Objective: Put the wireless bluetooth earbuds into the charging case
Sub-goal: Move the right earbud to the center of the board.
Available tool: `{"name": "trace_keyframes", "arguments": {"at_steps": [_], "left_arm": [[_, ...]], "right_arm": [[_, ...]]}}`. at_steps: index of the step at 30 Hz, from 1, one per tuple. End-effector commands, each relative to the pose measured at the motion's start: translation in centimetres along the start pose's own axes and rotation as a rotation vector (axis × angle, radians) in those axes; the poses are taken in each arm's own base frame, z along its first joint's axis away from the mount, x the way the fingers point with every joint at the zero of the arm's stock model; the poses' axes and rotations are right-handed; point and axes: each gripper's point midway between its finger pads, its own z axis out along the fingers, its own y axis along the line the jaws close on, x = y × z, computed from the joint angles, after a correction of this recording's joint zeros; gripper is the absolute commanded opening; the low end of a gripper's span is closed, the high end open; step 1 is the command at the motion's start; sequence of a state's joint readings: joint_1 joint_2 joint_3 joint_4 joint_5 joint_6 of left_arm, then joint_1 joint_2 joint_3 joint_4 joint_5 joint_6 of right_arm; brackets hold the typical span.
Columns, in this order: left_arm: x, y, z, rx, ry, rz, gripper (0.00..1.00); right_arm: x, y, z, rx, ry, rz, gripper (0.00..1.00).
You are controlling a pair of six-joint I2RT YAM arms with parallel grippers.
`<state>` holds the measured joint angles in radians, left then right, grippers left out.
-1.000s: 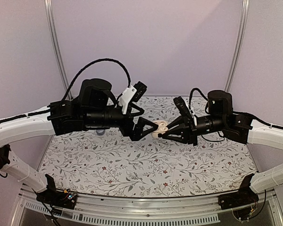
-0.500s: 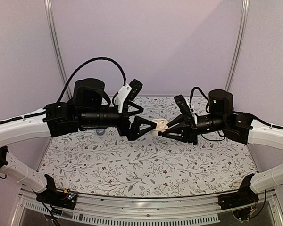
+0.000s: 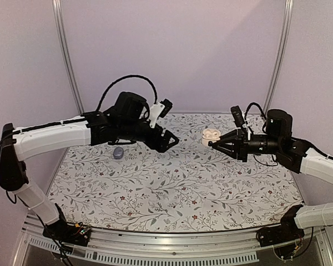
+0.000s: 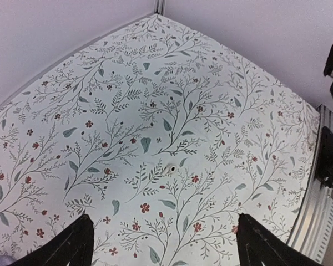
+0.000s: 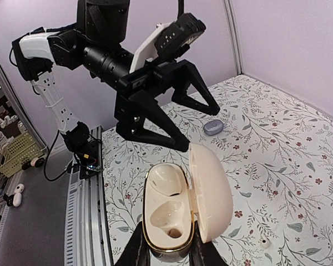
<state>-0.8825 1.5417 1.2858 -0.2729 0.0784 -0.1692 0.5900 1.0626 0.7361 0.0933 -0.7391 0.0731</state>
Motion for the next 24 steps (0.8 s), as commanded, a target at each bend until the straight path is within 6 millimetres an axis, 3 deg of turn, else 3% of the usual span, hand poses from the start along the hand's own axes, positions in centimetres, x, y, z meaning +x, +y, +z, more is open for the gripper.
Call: {"name": "trace_keyframes", "arguments": {"at_steps": [1, 4, 13, 24], "left_arm": [[3.6, 0.4, 4.4, 0.026, 0.179, 0.074, 0.84], [4.8, -0.1, 7.6, 0.082, 0.24, 0.119, 0.76], [8.1, -1.1, 14.8, 0.19, 0.389, 0.294, 0.67], [10.4, -1.5, 21.1, 0.16, 0.455, 0.408, 0.59]], "right_arm": [[-0.5, -1.7, -1.7, 0.063, -0.049, 0.054, 0.0], [-0.2, -2.8, -2.7, 0.1, -0.059, 0.087, 0.0], [-0.2, -5.6, -6.1, 0.22, -0.106, 0.152, 0.0], [-0.6, -4.9, -7.3, 0.219, -0.168, 0.153, 0.0]]}}
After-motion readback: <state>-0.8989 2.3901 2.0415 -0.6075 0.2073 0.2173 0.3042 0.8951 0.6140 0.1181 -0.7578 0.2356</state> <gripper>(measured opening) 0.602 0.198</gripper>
